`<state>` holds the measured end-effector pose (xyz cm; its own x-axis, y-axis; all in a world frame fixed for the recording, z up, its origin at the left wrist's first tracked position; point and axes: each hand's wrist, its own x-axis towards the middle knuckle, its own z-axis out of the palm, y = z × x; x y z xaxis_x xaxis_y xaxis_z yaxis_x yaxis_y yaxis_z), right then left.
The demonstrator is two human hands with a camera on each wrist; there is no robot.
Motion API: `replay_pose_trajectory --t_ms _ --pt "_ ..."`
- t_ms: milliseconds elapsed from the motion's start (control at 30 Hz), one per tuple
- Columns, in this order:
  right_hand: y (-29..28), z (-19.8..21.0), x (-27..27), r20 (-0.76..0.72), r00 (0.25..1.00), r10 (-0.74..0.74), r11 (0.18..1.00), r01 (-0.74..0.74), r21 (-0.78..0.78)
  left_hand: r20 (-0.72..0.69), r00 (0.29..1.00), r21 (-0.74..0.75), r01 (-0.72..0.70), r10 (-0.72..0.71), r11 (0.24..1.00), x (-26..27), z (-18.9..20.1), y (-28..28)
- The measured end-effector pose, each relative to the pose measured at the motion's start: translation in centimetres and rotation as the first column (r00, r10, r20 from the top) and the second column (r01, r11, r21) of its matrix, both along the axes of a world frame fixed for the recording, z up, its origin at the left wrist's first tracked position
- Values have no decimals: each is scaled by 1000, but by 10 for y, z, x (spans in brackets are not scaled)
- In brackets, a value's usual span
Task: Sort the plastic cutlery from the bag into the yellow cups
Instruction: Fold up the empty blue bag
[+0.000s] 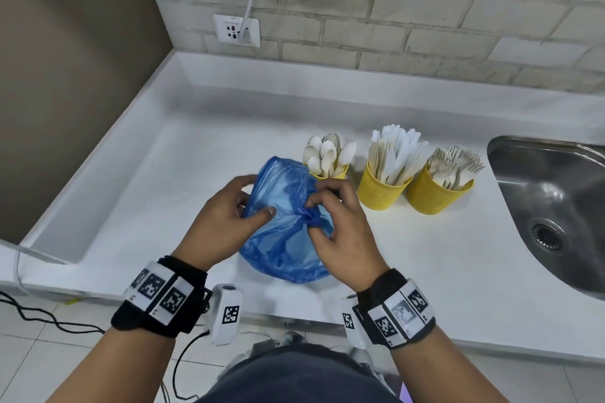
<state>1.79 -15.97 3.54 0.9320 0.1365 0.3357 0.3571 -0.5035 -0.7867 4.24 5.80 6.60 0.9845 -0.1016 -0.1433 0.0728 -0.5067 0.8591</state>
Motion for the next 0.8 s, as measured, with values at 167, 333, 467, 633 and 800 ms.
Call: replay_pose_trajectory --t_ms 167,333,467,633,800 --pt "-9 28 -10 -14 998 68 998 -68 17 126 991 119 33 -48 992 -5 2 -3" --pt "8 56 -14 79 984 160 945 -130 -299 104 981 -26 170 -166 985 -13 23 -27" --pt "13 40 -8 21 996 83 899 -66 -433 76 970 -249 241 -230 938 -16 39 -37" --pt "2 37 -4 149 988 -37 897 98 -430 109 970 -204 237 -218 950 -15 35 -32" --pt "14 39 1 30 999 11 984 -5 -178 95 980 -235 191 -173 953 -19 37 -40"
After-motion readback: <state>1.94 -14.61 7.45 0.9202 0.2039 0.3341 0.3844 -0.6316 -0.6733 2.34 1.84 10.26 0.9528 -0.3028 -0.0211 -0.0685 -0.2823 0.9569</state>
